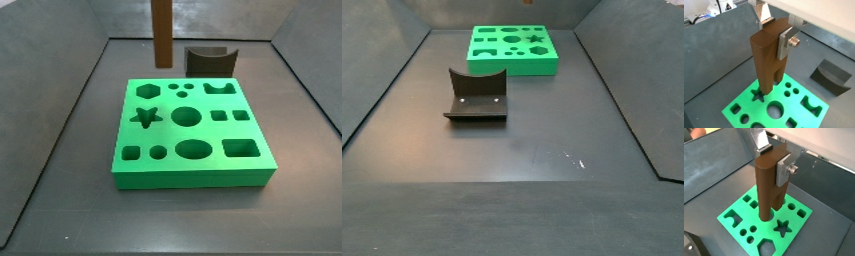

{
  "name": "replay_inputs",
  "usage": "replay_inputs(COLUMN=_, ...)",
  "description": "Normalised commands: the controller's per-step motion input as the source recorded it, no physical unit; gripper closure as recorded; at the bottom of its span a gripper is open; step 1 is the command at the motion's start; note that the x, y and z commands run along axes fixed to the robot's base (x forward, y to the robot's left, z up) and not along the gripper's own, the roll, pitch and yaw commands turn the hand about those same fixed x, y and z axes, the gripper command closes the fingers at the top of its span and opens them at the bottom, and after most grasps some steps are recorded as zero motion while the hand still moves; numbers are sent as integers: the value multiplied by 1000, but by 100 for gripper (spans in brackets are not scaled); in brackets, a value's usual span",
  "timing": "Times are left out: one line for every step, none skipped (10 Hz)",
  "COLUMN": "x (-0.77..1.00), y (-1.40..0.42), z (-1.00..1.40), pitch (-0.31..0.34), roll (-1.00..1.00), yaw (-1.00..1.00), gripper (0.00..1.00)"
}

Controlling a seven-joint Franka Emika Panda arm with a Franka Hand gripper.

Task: Insert the square-circle object.

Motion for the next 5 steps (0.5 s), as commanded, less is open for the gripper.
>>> replay_inputs(x=0, y=-1000, z=-477, pitch=-154, roll=17, yaw=-246, gripper=100)
replay_inputs(x=-40, y=-951, z=-537, pitch=-154, roll=44, yaw=-374, gripper=100)
replay_inputs(x=-31, y=-911, z=-589, pitch=-129, roll=76, yaw=-429, gripper=100)
replay_inputs(x=-29, y=-903, z=-577, pitch=-120, roll=74, yaw=-437, gripper=100)
replay_inputs(x=0, y=-717, z=-346, pitch=0, roll=37, yaw=-589, gripper=100)
